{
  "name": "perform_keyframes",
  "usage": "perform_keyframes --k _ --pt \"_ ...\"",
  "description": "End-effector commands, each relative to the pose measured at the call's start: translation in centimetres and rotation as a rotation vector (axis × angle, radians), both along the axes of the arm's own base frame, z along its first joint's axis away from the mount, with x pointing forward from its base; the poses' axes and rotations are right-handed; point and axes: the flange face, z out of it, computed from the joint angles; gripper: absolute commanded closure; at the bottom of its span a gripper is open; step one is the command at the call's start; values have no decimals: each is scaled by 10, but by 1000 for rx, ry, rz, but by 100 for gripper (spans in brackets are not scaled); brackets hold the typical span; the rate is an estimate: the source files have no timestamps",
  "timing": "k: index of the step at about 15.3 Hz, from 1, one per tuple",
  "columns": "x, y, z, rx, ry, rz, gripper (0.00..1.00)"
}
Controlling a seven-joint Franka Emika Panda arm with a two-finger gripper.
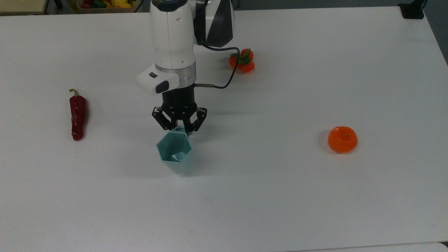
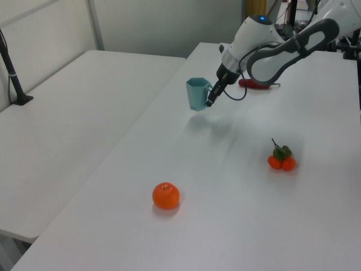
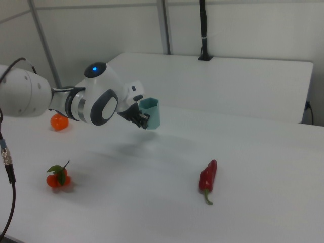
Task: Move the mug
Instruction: 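Lift the teal mug and carry it toward the leafy tangerines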
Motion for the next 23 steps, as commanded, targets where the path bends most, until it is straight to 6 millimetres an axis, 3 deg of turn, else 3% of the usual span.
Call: perform_keyframes --k 1,6,8,11,14,17,23 --pt "-30 -5 51 13 -14 -27 100" --pt "-79 -27 149 16 121 -44 100" --pt "-99 -34 174 19 167 -51 100" --pt "-135 -45 193 -8 302 22 100" --pt "-172 -68 193 -32 348 123 100" --pt "-212 -88 173 -37 381 218 100" --pt "-224 -92 124 -47 435 299 100"
